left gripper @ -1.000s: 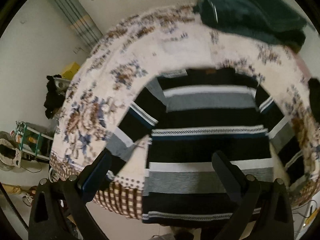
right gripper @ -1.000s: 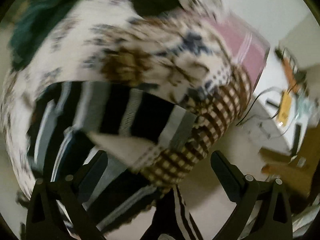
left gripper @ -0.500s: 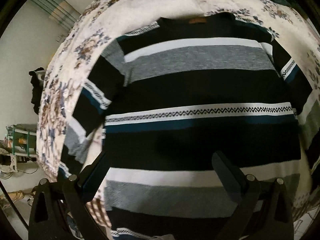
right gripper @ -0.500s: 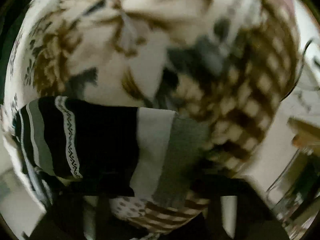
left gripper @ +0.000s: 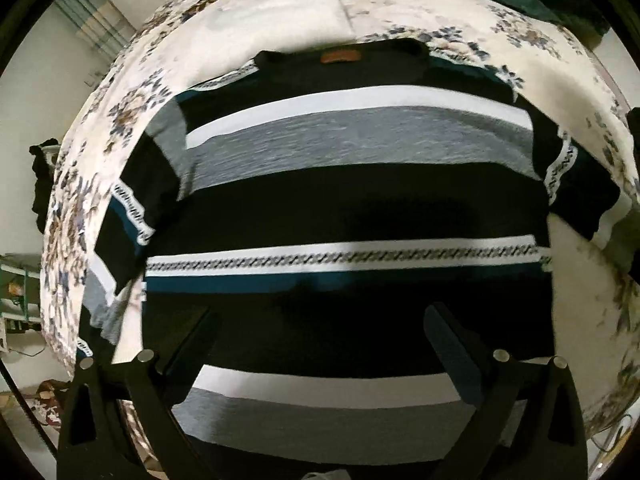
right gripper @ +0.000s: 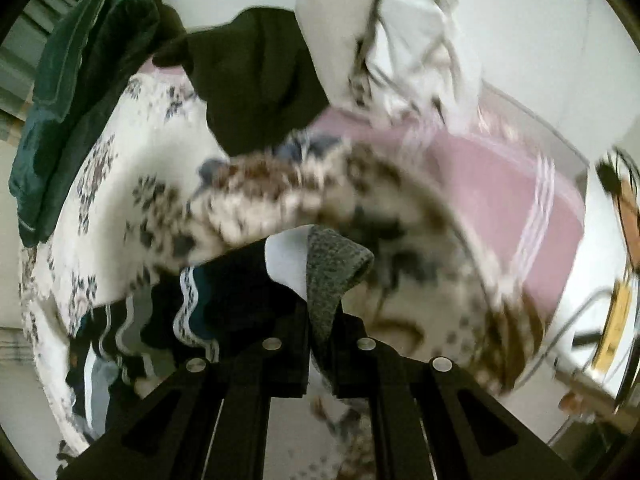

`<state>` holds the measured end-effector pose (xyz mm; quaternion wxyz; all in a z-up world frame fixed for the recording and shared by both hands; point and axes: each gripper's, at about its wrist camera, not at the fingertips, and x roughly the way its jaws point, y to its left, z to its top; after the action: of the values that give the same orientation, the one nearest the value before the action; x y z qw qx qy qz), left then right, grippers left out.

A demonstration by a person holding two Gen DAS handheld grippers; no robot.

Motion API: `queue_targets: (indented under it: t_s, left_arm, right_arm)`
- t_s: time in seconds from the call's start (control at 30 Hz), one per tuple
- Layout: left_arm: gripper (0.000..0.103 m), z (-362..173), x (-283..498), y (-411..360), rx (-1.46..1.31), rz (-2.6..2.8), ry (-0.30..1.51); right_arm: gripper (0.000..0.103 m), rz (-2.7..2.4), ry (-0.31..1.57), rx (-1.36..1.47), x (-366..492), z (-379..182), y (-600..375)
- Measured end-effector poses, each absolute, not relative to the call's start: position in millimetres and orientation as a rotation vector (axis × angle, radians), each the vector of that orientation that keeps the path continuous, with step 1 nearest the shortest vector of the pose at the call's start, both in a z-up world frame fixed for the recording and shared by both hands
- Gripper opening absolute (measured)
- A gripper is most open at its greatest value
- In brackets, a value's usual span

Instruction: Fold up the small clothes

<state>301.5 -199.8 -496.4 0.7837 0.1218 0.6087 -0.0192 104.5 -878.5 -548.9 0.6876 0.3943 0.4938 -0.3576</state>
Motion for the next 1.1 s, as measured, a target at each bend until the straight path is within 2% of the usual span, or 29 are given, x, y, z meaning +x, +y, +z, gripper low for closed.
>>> queue_targets:
  t_s: [0.1,0.13,0.17,0.2,0.37,0.5,0.6,0.63,0.67,0.7,0.73,0.83,1.0,1.1]
  left_arm:
    - [0.103,-501,304,-209,0.268,-0.066,1.323]
    - [0.103,-503,304,-211,0.271,-0.074,1.327]
    - [0.103,-504,303,-213,0.273,-0.078,1.33]
    - [0.103,-506,303,-214,0.274,-0.083,1.334]
    - [0.103,-517,300,-214,0.291,-0.082,1.352]
    - [0.103,-531,298,-209,0.303,-0.07,1.385]
    - [0.103,-536,298,-206,0.308,-0.06,1.398]
    - [0.103,-537,298,-206,0.307,-0.059,1.4]
    - [0.103,-537,299,-206,0.306,-0.057,1.399]
    - [0.103,-537,299,-205,0.302,-0.058,1.395]
    - [0.103,-537,299,-205,0.298,-0.059,1.394]
    - [0.103,-536,301,-205,0.28,-0.056,1.389]
    - [0.103,-525,301,-200,0.211,-0.066,1.366]
    - [0.103,-526,301,-197,0.191,-0.065,1.363]
  right_arm:
    - [0.01,-0.825,1.179,0.858,122,-565,-900]
    - [0.026,-0.85,1.219,0.876,120,-576,-907]
    - [0.052,-0.881,1.223,0.913,112,-584,-911]
    - [0.058,-0.914,1.191,0.97,99,-590,-913]
    - [0.064,-0.9,0.972,1.407,35,-638,-910]
    - [0.064,-0.886,0.856,1.643,21,-692,-893]
    - [0.073,-0.936,0.684,1.672,23,-700,-886]
    - [0.073,-0.935,0.633,1.666,26,-698,-885]
    - [0.065,-0.901,0.581,1.665,33,-696,-884]
    - [0.052,-0.847,0.564,1.678,41,-695,-885]
    - [0.011,-0.795,0.573,1.687,51,-695,-886]
    - [0.009,-0.709,0.568,1.562,79,-653,-891]
    - [0.008,-0.61,0.392,1.416,89,-567,-914]
    - [0.008,-0.704,0.471,1.416,87,-585,-930]
